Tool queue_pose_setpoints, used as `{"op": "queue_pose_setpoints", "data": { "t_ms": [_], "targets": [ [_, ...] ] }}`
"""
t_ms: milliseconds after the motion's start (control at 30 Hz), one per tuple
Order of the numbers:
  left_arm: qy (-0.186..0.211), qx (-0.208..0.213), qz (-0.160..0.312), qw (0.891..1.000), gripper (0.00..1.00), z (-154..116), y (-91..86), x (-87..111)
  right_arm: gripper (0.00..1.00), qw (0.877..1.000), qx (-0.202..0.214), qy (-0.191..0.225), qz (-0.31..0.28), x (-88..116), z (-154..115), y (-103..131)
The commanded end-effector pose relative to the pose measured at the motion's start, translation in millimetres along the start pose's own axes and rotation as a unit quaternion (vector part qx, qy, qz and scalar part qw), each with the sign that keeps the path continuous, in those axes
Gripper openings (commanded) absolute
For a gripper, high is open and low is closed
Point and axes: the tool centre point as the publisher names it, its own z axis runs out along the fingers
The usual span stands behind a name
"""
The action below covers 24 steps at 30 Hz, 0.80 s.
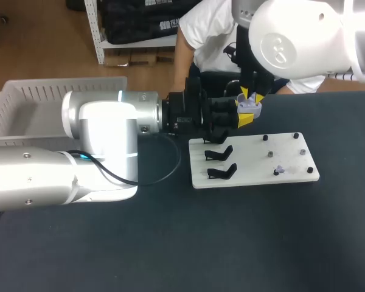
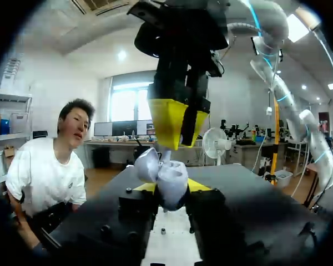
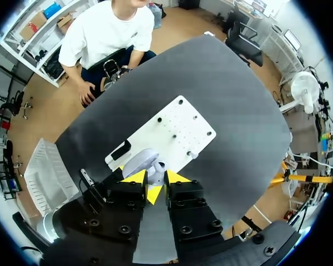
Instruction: Pick up each earbud case from the left stands, insert the matching earbuds, close the lid, and place the case in the box.
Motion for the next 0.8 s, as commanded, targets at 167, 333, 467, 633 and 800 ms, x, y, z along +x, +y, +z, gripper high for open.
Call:
{"op": "queue_pose_setpoints", "data": {
  "t_ms": [167,333,467,633,800],
  "targets": [
    [-0.003,-0.004,0.002,1.0,0.0,0.3,-1.7,1.4,0.0,1.0,0.003,0.001,0.0,-0.2,0.8,1.5],
    [-0.003,-0.004,0.002,1.0,0.0,0.3,-1.7,1.4,0.0,1.0,0.005,0.001,0.002,-0.3,1.1,0.1],
    [-0.003,-0.004,0.002,1.0,0.0,0.3,-1.7,1.4,0.0,1.0,0.007,0.002,0.003,0.7,2.0,-1.0],
    [-0.003,-0.004,0.002,1.0,0.0,0.3,-1.7,1.4,0.0,1.0,0.008,0.003,0.005,0.2,3.2,-1.9],
    [-0.003,-0.004,0.002,1.0,0.0,0.3,-1.7,1.4,0.0,1.0,0.008,0.003,0.006,0.4,3.5,-1.9]
  ]
}}
